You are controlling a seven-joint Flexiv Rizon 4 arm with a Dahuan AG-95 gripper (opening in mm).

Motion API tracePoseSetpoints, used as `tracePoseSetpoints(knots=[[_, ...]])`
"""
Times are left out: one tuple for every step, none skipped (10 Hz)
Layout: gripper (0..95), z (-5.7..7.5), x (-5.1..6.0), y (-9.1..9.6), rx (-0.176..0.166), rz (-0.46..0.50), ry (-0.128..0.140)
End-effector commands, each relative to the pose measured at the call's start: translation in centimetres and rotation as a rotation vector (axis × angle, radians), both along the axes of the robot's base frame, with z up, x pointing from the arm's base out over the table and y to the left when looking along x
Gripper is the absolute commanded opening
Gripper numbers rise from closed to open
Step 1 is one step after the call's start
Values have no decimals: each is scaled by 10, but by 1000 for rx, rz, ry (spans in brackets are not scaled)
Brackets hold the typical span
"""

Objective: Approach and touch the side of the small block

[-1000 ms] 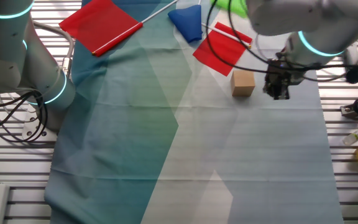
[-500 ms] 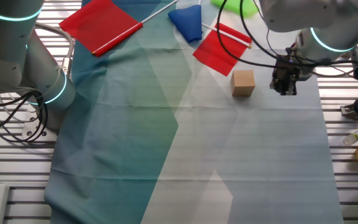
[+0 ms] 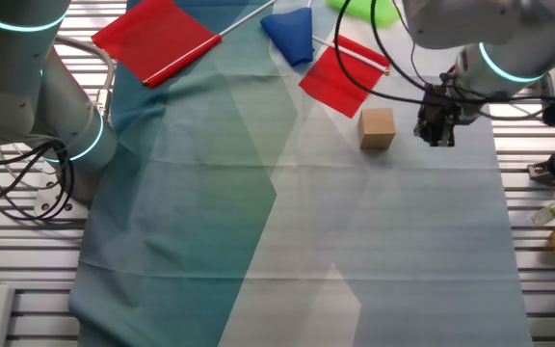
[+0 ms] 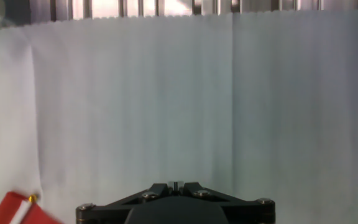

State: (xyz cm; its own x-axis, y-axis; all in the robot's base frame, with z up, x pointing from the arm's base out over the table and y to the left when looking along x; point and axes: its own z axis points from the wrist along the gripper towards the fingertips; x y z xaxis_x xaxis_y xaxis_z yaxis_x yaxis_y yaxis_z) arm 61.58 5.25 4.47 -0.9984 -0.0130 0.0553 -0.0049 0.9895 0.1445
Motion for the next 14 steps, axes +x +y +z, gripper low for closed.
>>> tracePoseSetpoints(knots=[[0, -3, -6, 3, -3, -4, -5], [0, -4, -9, 5, -2, -9, -8], [0, -5, -12, 7, -3, -12, -9], [0, -7, -14, 9, -5, -16, -14], [0, -8, -15, 11, -4, -20, -16], [0, -9, -16, 12, -5, -18, -17], [0, -9, -16, 12, -4, -20, -18], [0, -9, -17, 12, -4, -21, -17], [0, -8, -18, 12, -7, -19, -17], [0, -8, -18, 12, -6, -18, -17], [0, -8, -18, 12, -7, -17, -17], [0, -8, -19, 13, -7, -17, -16], [0, -7, -20, 13, -7, -16, -16], [0, -6, -21, 13, -7, -15, -15]])
